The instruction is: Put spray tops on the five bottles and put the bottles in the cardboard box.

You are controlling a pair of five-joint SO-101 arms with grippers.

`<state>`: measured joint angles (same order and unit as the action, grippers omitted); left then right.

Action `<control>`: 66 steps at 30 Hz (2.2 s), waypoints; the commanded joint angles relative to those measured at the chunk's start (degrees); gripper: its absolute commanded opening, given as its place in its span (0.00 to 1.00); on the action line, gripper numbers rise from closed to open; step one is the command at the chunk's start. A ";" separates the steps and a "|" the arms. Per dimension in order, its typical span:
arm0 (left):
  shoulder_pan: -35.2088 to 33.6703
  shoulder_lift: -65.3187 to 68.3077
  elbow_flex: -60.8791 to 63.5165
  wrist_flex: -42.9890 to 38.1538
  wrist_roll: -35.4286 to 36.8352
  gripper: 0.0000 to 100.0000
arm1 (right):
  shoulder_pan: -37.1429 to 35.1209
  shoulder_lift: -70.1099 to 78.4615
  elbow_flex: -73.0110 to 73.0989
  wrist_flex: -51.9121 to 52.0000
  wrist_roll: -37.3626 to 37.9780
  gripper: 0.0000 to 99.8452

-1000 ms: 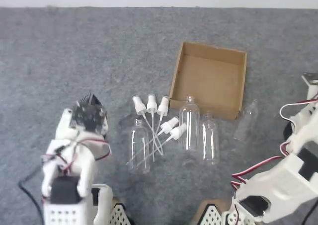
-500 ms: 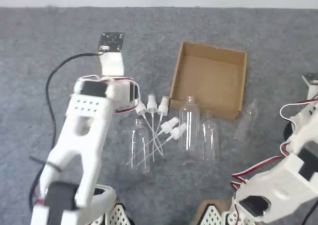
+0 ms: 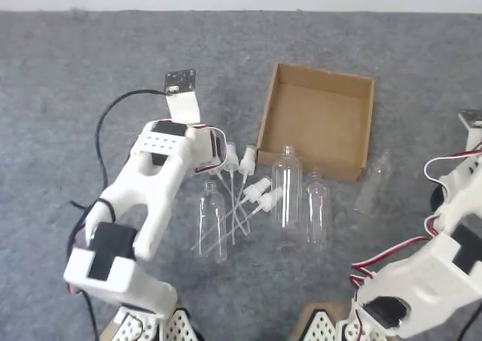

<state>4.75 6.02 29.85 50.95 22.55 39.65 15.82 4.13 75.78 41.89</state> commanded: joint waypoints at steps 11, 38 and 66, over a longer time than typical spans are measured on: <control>0.97 3.96 -4.00 -2.55 0.62 0.14 | -0.31 -0.57 -3.25 -0.66 -0.53 0.07; 3.34 3.43 -12.70 -0.53 3.16 0.06 | -0.31 -1.27 -4.31 -0.22 -0.44 0.07; -9.41 -0.79 -102.73 49.76 -3.08 0.01 | -37.14 -26.07 -24.97 16.57 -21.63 0.07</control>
<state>-4.22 10.24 -68.97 98.59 21.05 10.46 -1.23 -19.43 92.31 24.57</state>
